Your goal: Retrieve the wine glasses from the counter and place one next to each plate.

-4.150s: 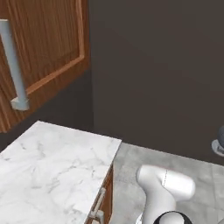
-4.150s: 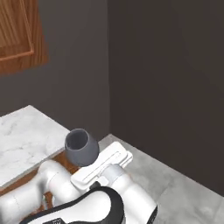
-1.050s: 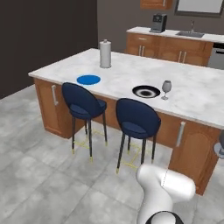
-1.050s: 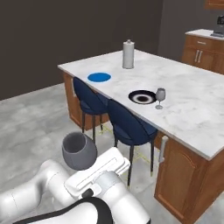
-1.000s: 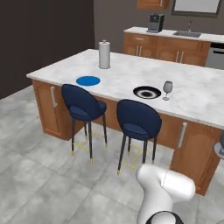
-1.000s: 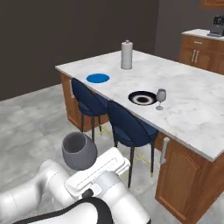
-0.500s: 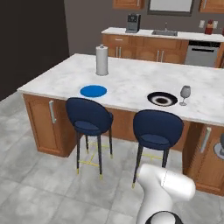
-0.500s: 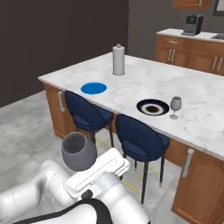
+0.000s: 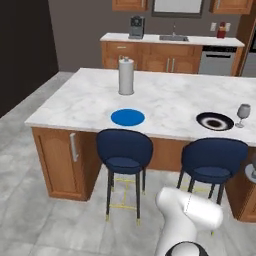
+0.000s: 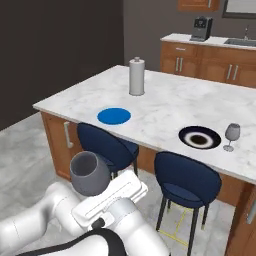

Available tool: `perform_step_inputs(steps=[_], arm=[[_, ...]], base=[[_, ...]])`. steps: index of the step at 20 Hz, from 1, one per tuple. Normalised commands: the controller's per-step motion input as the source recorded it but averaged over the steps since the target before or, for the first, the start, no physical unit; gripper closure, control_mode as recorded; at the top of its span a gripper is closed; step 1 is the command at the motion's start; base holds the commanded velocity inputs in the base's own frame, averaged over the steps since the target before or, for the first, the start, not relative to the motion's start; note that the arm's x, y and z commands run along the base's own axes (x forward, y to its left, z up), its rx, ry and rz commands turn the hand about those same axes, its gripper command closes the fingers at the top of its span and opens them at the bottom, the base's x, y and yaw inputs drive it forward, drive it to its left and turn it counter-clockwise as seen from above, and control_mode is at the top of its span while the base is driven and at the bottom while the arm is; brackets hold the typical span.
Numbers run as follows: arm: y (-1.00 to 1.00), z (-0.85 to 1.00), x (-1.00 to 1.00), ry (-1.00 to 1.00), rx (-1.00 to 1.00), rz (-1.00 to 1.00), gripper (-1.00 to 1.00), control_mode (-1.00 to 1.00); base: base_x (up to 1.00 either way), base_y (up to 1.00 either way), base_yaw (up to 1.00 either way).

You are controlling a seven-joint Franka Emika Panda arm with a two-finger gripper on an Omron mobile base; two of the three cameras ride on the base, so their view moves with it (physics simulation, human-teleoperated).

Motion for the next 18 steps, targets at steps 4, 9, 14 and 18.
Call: perform_step_inputs(steps=[4, 9, 14, 18], arm=[[0.0, 0.0, 0.0, 0.0, 0.0, 0.0, 1.0, 1.0], [0.0, 0.0, 0.0, 0.0, 0.0, 0.0, 1.0, 1.0], [0.0, 0.0, 0.0, 0.0, 0.0, 0.0, 1.0, 1.0], [0.0, 0.0, 0.0, 0.0, 0.0, 0.0, 1.0, 1.0]], base=[[1.0, 1.0, -0.24], [1.0, 0.82, -0.18], [1.0, 0.0, -0.09], [0.89, -0.73, -0.18]])
